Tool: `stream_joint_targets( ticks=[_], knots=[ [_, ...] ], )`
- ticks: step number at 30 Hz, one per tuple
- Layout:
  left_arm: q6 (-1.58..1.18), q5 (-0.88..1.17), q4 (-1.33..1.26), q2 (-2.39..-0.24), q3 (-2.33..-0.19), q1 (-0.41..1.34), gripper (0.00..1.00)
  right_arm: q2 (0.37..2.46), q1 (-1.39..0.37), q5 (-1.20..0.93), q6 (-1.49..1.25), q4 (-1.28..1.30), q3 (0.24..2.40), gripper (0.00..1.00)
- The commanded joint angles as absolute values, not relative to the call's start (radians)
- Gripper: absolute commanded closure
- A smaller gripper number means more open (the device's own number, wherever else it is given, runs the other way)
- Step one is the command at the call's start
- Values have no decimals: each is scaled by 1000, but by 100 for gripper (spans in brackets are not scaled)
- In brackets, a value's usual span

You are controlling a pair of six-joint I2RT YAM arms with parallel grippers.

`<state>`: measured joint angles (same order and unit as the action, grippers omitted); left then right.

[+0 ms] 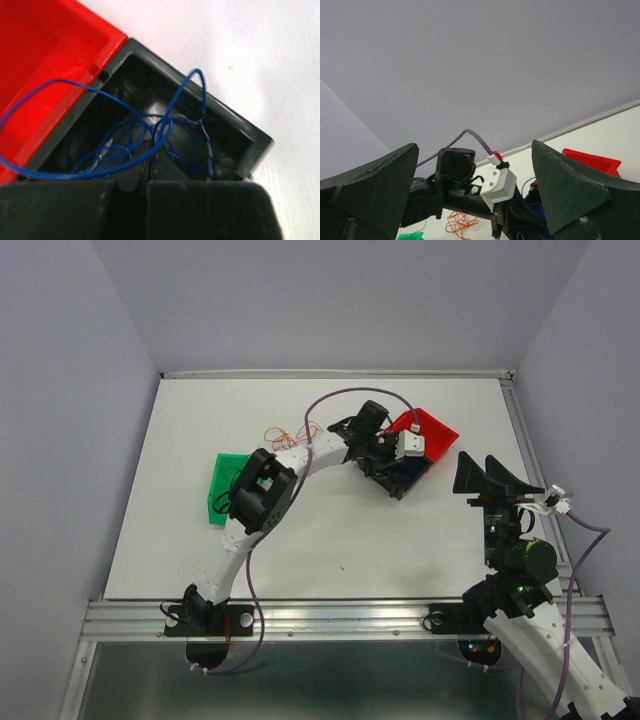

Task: Untangle the cables

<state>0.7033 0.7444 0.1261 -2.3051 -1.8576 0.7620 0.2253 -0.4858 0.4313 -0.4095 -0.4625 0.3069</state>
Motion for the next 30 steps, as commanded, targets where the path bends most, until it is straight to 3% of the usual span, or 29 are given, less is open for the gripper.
stream_joint_targets(
  ticks=[1,8,16,21,25,30],
  knots=[
    [923,743,476,-2394,-2102,775,100,224,-488,454,-430,-472,327,1],
    [1081,554,686,-2522,-2200,841,100,212,-488,468,-426,-471,324,1],
    [1019,443,565,-2462,-2163,851,100,218,-488,471,-428,-469,324,1],
    [979,479,479,-2358,-2095,850,69,267,-488,630,-475,-358,379,2],
    [954,503,440,-2290,-2060,844,62,322,-488,776,-491,-304,408,3],
    [934,517,433,-2244,-2056,834,54,350,-489,788,-497,-293,426,3]
  ],
)
